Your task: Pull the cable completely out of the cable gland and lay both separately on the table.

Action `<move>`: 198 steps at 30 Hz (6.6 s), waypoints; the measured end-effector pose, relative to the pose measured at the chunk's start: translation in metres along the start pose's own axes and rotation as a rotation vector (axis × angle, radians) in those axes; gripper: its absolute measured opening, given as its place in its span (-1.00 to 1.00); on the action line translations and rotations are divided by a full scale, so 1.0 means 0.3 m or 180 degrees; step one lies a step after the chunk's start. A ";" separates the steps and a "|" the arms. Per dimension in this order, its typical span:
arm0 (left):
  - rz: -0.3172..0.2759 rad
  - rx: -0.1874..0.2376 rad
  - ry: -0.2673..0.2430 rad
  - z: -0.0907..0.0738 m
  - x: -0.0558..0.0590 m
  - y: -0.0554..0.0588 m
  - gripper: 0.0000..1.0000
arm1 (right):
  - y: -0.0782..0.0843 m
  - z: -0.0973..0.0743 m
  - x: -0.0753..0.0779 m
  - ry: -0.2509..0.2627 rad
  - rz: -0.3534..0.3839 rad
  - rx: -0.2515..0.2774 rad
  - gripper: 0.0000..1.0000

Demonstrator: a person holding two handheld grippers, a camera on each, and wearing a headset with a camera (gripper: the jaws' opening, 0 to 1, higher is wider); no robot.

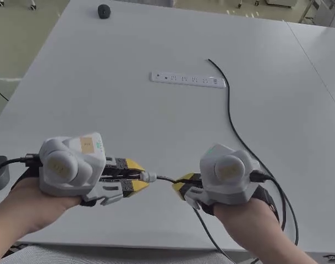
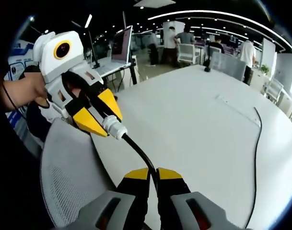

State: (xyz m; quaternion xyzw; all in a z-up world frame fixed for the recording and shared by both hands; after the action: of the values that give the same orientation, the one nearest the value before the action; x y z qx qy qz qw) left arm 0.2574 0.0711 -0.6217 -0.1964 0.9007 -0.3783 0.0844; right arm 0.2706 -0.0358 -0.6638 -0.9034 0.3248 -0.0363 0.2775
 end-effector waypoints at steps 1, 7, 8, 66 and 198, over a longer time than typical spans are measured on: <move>-0.0005 0.0004 0.0001 -0.001 -0.001 0.000 -0.69 | 0.004 0.002 0.003 -0.0012 0.0034 -0.0008 -1.00; -0.0005 -0.0007 0.0009 -0.002 -0.005 -0.002 -0.69 | 0.027 0.010 0.028 -0.0011 0.0231 -0.0048 -1.00; -0.0004 -0.0007 0.0007 -0.002 -0.006 -0.003 -0.69 | 0.032 0.011 0.034 -0.0002 0.0265 -0.0065 -1.00; -0.0044 -0.0010 -0.0013 0.009 -0.019 0.007 -0.69 | -0.137 0.001 -0.109 0.0226 -0.1598 0.0261 -0.99; -0.0057 0.0023 0.0012 0.017 -0.050 -0.007 -0.70 | -0.073 0.045 -0.028 0.0016 -0.1081 -0.0037 -1.00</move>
State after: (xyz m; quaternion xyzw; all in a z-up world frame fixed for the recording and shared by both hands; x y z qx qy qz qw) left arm 0.2730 0.0728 -0.6237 -0.2033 0.8977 -0.3826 0.0800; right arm 0.2797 -0.0102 -0.6626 -0.9468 0.1683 -0.0830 0.2614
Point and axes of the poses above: the centre of the closed fingertips' face, and the gripper's own axes: z roughly forward along the fingers, x roughly to its right, y roughly out of its underside, the point moved 4 cm from there along -z, roughly backward along the fingers, and after that the axes turned 13 degrees about -x, right-handed, at the moved point
